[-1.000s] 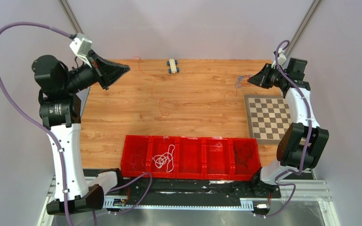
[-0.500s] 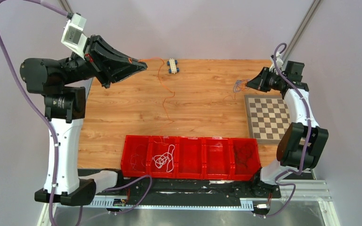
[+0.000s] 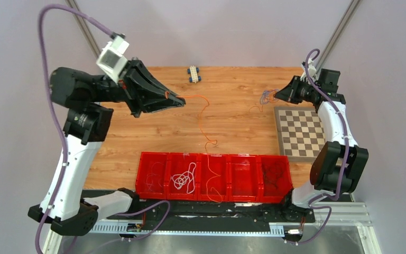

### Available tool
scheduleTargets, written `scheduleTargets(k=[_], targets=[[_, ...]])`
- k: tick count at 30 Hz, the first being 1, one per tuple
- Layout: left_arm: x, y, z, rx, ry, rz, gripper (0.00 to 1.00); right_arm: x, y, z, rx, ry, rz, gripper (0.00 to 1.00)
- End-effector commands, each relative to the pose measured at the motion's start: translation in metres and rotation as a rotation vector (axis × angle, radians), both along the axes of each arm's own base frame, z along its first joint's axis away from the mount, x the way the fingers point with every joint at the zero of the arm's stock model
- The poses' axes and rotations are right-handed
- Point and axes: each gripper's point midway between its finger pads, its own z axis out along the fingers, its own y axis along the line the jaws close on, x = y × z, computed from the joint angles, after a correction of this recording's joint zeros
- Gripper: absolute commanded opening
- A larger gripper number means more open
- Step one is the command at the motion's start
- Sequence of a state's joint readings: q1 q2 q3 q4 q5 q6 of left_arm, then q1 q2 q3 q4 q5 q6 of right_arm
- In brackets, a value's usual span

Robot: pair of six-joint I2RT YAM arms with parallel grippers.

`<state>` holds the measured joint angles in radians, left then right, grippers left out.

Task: Untangle the cables

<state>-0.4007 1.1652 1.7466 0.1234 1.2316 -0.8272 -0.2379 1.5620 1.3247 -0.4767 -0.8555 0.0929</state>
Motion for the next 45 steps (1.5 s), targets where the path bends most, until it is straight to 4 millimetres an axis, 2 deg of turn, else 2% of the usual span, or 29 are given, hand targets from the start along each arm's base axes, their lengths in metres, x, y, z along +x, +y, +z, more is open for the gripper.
scheduleTargets(k=[1,5,9,13,14,20,25,30,35,37,40,42,45], targets=[[0.015,-0.021,-0.055,0.085,0.091,-0.033,0.01,-0.006,0.002,0.011,-0.026,-0.051,0.019,0.0],[0.034,-0.036,-0.112,0.179,0.127,0.036,0.0,-0.008,0.004,0.012,-0.023,-0.056,0.027,0.0],[0.052,-0.042,-0.16,0.265,0.124,0.112,0.0,-0.01,0.006,0.012,-0.016,-0.054,0.039,0.0],[0.042,-0.049,-0.212,0.393,0.035,0.107,0.0,-0.012,0.007,0.007,-0.011,-0.044,0.046,0.0],[0.034,-0.051,-0.217,0.399,-0.009,0.089,0.0,-0.012,0.007,0.005,-0.009,-0.039,0.047,0.0],[0.01,-0.056,-0.274,0.509,0.015,-0.011,0.0,-0.017,0.009,0.002,-0.004,-0.031,0.053,0.0],[-0.006,-0.057,-0.334,0.639,-0.001,-0.085,0.0,-0.022,0.01,0.002,-0.001,-0.031,0.056,0.0],[-0.001,-0.056,-0.385,0.727,0.054,-0.05,0.0,-0.026,0.011,0.003,-0.006,-0.039,0.057,0.0],[0.027,-0.059,-0.438,0.89,0.096,0.058,0.0,-0.034,0.013,-0.002,-0.006,-0.03,0.057,0.0],[0.033,-0.062,-0.451,0.938,0.119,0.07,0.0,-0.037,0.014,-0.004,-0.006,-0.027,0.059,0.0],[0.035,-0.071,-0.458,0.957,0.133,0.06,0.01,-0.04,0.015,-0.006,-0.011,-0.03,0.064,0.0],[0.03,-0.075,-0.464,0.97,0.116,0.037,0.09,-0.042,0.017,-0.005,-0.013,-0.036,0.072,0.0],[0.03,-0.075,-0.463,0.991,0.056,0.03,0.32,-0.045,0.02,-0.002,-0.014,-0.051,0.091,0.0]])
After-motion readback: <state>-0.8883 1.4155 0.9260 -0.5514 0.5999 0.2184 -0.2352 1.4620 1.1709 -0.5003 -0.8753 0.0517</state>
